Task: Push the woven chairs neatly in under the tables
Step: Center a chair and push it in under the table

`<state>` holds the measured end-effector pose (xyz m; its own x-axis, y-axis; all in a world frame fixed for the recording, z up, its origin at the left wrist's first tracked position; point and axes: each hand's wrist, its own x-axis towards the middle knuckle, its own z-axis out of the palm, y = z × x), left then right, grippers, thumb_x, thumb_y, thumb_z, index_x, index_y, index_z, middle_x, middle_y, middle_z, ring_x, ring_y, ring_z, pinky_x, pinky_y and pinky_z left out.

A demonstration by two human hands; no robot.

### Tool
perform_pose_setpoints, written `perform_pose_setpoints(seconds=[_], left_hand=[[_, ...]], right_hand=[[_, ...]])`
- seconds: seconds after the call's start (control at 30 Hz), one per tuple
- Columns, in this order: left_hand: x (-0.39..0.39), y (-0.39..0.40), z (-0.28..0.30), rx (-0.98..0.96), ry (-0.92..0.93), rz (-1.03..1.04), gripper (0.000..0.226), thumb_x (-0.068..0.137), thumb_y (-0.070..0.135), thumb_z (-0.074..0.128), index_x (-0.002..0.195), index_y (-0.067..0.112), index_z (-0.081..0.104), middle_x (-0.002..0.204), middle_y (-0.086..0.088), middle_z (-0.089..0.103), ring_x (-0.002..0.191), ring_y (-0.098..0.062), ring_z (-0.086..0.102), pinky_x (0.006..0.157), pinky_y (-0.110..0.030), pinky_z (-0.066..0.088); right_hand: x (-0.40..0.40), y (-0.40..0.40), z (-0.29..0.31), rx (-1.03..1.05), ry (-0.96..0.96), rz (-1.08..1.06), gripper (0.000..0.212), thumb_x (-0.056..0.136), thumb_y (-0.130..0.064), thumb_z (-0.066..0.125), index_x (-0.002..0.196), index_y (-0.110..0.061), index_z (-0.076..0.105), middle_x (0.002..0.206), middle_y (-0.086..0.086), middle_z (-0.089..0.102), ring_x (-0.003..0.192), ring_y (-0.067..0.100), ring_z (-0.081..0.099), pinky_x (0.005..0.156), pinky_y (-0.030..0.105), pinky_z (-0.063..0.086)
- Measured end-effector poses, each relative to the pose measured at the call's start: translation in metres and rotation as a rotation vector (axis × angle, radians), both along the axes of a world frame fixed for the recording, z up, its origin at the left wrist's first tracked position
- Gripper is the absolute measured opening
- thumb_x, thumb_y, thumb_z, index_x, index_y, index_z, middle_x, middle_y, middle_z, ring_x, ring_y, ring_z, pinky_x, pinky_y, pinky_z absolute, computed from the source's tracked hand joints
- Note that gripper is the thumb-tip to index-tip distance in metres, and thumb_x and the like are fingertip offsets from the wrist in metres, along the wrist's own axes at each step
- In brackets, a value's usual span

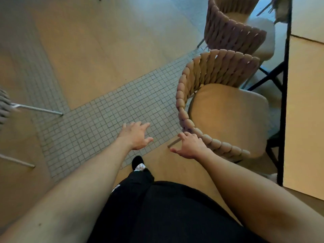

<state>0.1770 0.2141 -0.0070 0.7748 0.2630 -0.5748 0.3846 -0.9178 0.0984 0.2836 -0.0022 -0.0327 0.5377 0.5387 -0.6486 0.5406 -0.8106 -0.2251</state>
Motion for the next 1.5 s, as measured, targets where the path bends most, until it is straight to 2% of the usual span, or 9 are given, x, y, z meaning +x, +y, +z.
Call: perform_pose_setpoints(seconds=[0.23, 0.47, 0.67, 0.9, 1.13, 1.33, 1.5], left_hand=[[0.067, 0.087, -0.001, 0.018, 0.048, -0.266, 0.078, 0.095, 0.069, 0.041, 0.159, 0.032, 0.015, 0.161, -0.003, 0.031, 0.147, -0.025, 0.029, 0.12, -0.058, 0.02], [0.161, 0.121, -0.013, 0.02, 0.015, -0.461, 0.081, 0.093, 0.071, 0.041, 0.159, 0.032, 0.015, 0.161, -0.002, 0.032, 0.146, -0.025, 0.032, 0.119, -0.059, 0.021], [0.25, 0.121, -0.012, 0.022, -0.037, -0.615, 0.081, 0.094, 0.069, 0.042, 0.159, 0.03, 0.016, 0.162, -0.003, 0.03, 0.148, -0.025, 0.028, 0.12, -0.057, 0.023], [0.325, 0.111, -0.023, 0.02, -0.014, -0.779, 0.083, 0.092, 0.07, 0.044, 0.159, 0.03, 0.017, 0.162, -0.004, 0.03, 0.148, -0.025, 0.027, 0.119, -0.058, 0.022], [0.391, 0.083, -0.023, -0.019, -0.016, -1.041, 0.089, 0.088, 0.075, 0.047, 0.159, 0.031, 0.017, 0.162, -0.003, 0.029, 0.148, -0.026, 0.026, 0.12, -0.058, 0.019], [0.445, 0.071, -0.03, 0.007, 0.051, -1.303, 0.092, 0.087, 0.076, 0.047, 0.16, 0.029, 0.016, 0.163, -0.004, 0.026, 0.149, -0.028, 0.022, 0.12, -0.057, 0.016], [0.486, 0.065, -0.044, 0.024, 0.086, -1.505, 0.095, 0.085, 0.08, 0.044, 0.16, 0.029, 0.015, 0.162, -0.003, 0.027, 0.149, -0.028, 0.022, 0.12, -0.058, 0.014]], right_hand=[[0.034, 0.062, -0.003, 0.011, 0.03, -0.233, 0.088, 0.087, -0.076, 0.054, 0.154, -0.024, 0.035, 0.157, 0.006, 0.039, 0.144, 0.033, 0.036, 0.116, 0.056, 0.033], [0.077, 0.09, -0.004, 0.016, 0.008, -0.432, 0.085, 0.087, -0.076, 0.053, 0.15, -0.021, 0.038, 0.153, 0.006, 0.042, 0.139, 0.033, 0.039, 0.111, 0.054, 0.038], [0.125, 0.096, -0.016, 0.019, 0.011, -0.57, 0.086, 0.087, -0.077, 0.052, 0.151, -0.022, 0.037, 0.15, 0.005, 0.043, 0.138, 0.033, 0.041, 0.11, 0.054, 0.039], [0.16, 0.096, -0.02, 0.003, 0.025, -0.719, 0.085, 0.087, -0.076, 0.052, 0.151, -0.022, 0.037, 0.149, 0.006, 0.044, 0.137, 0.032, 0.041, 0.111, 0.054, 0.037], [0.172, 0.095, -0.021, -0.01, 0.091, -0.965, 0.08, 0.089, -0.075, 0.051, 0.148, -0.022, 0.04, 0.148, 0.006, 0.044, 0.138, 0.033, 0.039, 0.112, 0.055, 0.035], [0.181, 0.112, -0.023, -0.026, 0.109, -1.19, 0.087, 0.085, -0.08, 0.05, 0.148, -0.022, 0.039, 0.148, 0.007, 0.044, 0.137, 0.033, 0.04, 0.112, 0.055, 0.036], [0.19, 0.134, -0.028, -0.02, 0.142, -1.383, 0.086, 0.087, -0.077, 0.053, 0.15, -0.021, 0.038, 0.148, 0.009, 0.046, 0.135, 0.034, 0.04, 0.111, 0.051, 0.038]])
